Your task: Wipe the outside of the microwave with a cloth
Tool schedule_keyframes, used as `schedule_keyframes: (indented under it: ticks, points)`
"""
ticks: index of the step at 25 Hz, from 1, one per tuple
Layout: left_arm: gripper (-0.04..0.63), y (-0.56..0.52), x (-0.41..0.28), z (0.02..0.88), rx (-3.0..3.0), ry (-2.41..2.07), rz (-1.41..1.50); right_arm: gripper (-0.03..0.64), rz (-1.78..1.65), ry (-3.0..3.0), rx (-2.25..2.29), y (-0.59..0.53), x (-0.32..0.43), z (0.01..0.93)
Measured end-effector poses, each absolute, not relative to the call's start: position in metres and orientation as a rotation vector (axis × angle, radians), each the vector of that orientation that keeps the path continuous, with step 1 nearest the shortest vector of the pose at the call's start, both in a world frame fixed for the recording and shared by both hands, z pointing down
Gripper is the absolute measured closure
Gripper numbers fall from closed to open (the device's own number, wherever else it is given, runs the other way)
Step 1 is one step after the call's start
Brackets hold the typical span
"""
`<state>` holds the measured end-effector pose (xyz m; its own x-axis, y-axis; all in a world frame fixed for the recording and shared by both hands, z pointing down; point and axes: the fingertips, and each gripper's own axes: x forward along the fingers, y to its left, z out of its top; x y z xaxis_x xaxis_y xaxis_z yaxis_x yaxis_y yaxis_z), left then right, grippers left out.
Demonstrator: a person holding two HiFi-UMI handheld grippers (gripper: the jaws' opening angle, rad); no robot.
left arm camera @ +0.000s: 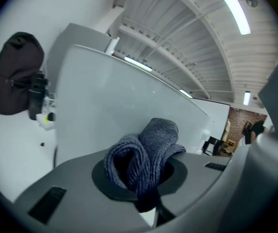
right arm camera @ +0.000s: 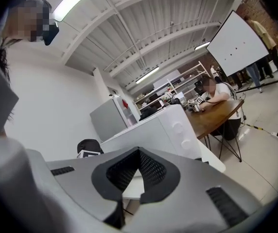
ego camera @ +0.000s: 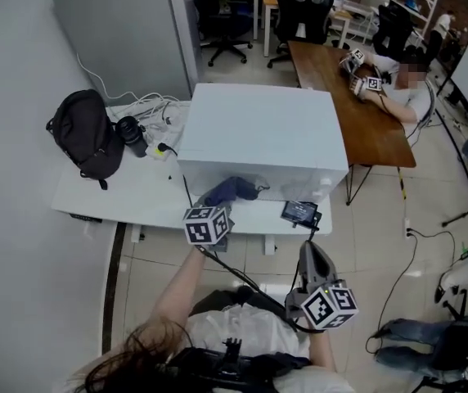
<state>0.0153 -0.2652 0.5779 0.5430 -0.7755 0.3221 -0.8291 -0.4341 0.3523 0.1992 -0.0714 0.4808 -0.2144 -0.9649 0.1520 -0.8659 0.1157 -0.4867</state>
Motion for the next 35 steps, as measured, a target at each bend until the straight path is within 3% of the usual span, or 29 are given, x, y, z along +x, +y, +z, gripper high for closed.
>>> schedule_keyframes:
  ticks: [6,10,14,21,25,30,35]
  points:
    - [0.545,-0.271,-0.125,0.581,2.043,-1.629,0.052,0.589,-0.748,2.28,-1.744,-0.079,0.163,0.481]
    - [0.545,-0.26,-0.147,0.58,2.044,-1.629,0.06,0.589,-0.755,2.278,-1.741,-0.079,0.157,0.481]
    - [0.545,-0.235,-0.087,0.577,2.214,-1.409,0.122,0.589,-0.759,2.236,-1.788,-0.072,0.167,0.483]
    - [0.545,-0.169,0.121,0.545,2.569,-0.724,0.17,0.589,-0.748,2.115,-1.906,-0.048,0.199,0.486]
    - [0.545,-0.15,0.205,0.568,2.626,-0.502,0.339,0.589,-0.723,2.026,-1.982,-0.025,0.22,0.479]
    - [0.545,-0.178,0.25,0.605,2.555,-0.544,0.448,0.589,-0.697,1.911,-2.082,0.0,0.248,0.479]
    - [0.545,-0.218,0.233,0.623,2.511,-0.721,0.474,0.589,-0.694,1.887,-2.114,0.009,0.253,0.483]
